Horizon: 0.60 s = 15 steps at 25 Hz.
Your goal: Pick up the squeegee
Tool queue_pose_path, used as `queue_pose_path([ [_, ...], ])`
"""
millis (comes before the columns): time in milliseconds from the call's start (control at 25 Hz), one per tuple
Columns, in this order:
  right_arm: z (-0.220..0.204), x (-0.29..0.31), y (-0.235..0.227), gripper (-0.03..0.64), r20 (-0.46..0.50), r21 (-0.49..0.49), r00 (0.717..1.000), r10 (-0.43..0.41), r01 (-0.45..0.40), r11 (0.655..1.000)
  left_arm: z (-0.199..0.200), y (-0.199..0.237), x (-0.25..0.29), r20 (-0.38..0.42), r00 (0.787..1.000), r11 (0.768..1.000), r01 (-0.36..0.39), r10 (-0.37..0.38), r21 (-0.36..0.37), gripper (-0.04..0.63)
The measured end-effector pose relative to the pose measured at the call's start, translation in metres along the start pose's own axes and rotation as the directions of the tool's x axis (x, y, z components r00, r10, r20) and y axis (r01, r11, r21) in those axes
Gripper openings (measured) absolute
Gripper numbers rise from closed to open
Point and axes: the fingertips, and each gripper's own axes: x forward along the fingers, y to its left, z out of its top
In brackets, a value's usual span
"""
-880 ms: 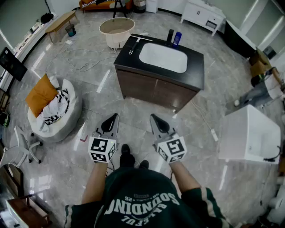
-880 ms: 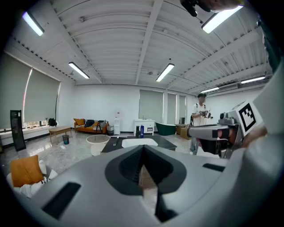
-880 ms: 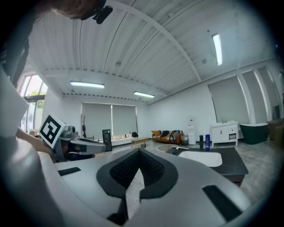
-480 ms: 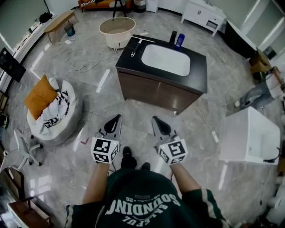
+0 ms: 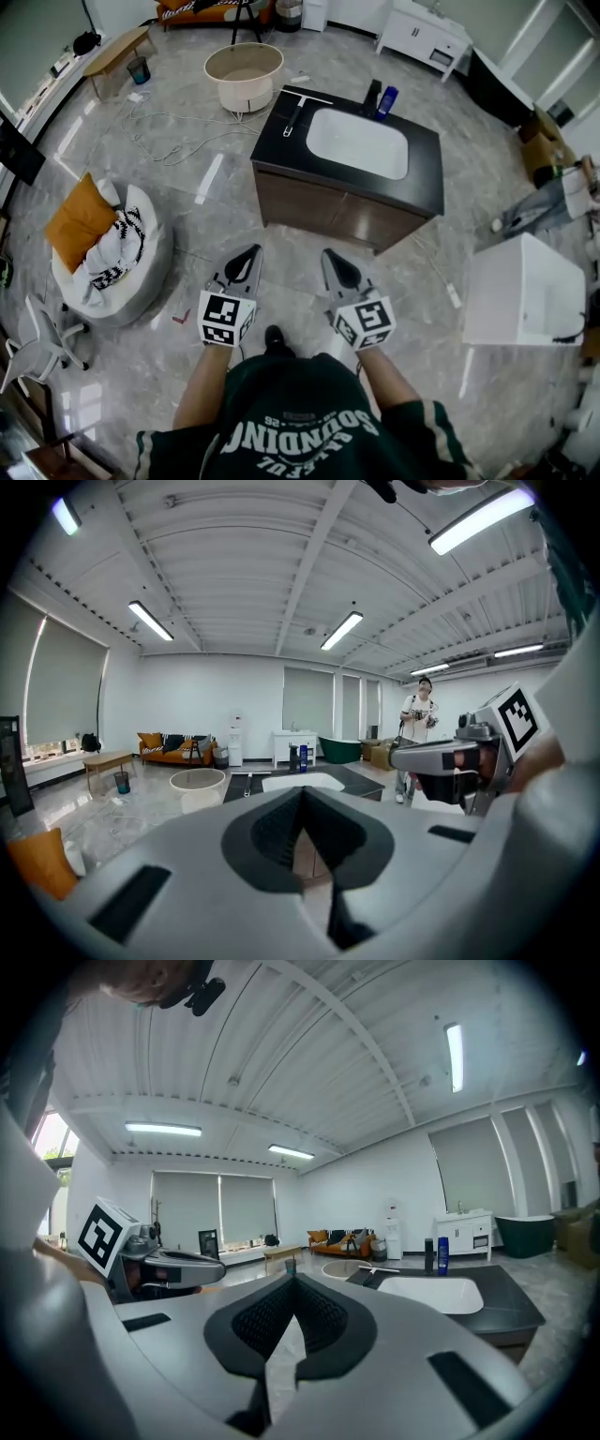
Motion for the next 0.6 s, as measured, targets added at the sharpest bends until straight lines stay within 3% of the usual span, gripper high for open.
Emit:
queue_pose_path([
  [600,0.000,0.075,-0.004,0.000,-0.006,0.023,0.998,-0.061,0.061,0.998,0.004,0.069,0.043,0.003,0.998,0.998,0.060,-0.060,0.020,0.002],
])
